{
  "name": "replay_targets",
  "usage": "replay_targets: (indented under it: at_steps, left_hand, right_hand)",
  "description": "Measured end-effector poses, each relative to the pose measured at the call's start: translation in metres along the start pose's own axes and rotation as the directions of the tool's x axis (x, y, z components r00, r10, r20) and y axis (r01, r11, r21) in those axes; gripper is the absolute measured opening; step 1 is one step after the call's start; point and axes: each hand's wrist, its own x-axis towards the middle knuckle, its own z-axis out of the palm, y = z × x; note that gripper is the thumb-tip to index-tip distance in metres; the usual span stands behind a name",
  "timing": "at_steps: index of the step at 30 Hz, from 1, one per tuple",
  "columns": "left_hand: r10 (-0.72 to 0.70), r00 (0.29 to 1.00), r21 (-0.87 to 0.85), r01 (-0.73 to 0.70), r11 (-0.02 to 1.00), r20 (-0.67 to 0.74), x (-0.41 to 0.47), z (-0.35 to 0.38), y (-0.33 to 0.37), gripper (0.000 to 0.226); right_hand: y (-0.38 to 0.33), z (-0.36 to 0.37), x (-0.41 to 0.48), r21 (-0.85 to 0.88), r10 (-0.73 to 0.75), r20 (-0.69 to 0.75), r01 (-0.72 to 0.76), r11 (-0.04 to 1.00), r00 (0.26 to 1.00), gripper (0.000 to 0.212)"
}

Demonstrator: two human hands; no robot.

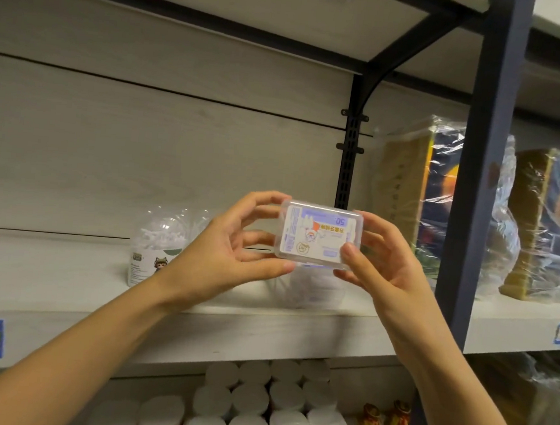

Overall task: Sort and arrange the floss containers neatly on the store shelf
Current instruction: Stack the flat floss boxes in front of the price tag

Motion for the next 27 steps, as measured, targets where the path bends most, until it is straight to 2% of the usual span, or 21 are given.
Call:
replay_targets:
  at_steps: [3,6,10,13,15,17,20,22,23,27]
  left_hand:
    - [-0.068,0.996,-0.123,0.061,0.99,-0.053,-0.002,0.0,0.0,0.055]
    - [-0.108,0.983,-0.159,0.085,0.984,-0.145,-0.003,0.0,0.0,0.046]
    - [-0.157,0.959,-0.207,0.108,0.972,-0.238,-0.007,-0.006,0.005,0.05]
    - [-0.132,0.948,-0.185,0.081,0.979,-0.289,-0.004,-0.009,0.015,0.049]
    - [-0.129,0.952,-0.158,0.087,0.984,-0.279,0.001,-0.006,0.023,0.05]
    - [-0.147,0.959,-0.097,0.126,0.987,-0.241,0.003,-0.003,0.029,0.052]
    - [-0.215,0.959,0.047,0.227,0.973,-0.187,-0.007,-0.008,0.03,0.048]
    - [-0.27,0.95,0.112,0.289,0.951,-0.16,-0.022,-0.015,0.028,0.038]
    - [-0.288,0.946,0.113,0.305,0.946,-0.146,-0.03,-0.017,0.028,0.033]
    - [-0.298,0.936,0.179,0.331,0.926,-0.188,-0.053,-0.036,0.038,0.029]
  right_hand:
    - [-0.002,0.003,0.002,-0.036,-0.016,0.02,0.017,0.999,1.0,0.04]
    - [-0.006,0.007,0.005,-0.099,-0.015,0.064,0.021,0.995,0.998,0.038]
    - [-0.015,0.005,0.008,-0.176,0.044,0.109,-0.024,0.984,0.993,0.043]
    - [-0.021,0.015,0.005,-0.196,0.157,0.288,-0.102,0.975,0.945,0.049]
    - [-0.02,0.031,-0.001,-0.119,0.194,0.382,-0.16,0.98,0.903,0.046]
    - [-0.016,0.049,-0.008,0.09,0.224,0.376,-0.276,0.957,0.899,0.043]
    - [-0.006,0.07,-0.018,0.432,0.268,0.321,-0.392,0.812,0.908,0.045]
    - [-0.002,0.079,-0.023,0.559,0.271,0.296,-0.396,0.728,0.916,0.05]
    - [-0.001,0.083,-0.025,0.566,0.266,0.288,-0.388,0.727,0.92,0.051]
    - [0.002,0.095,-0.028,0.373,0.255,0.183,-0.307,0.876,0.95,0.043]
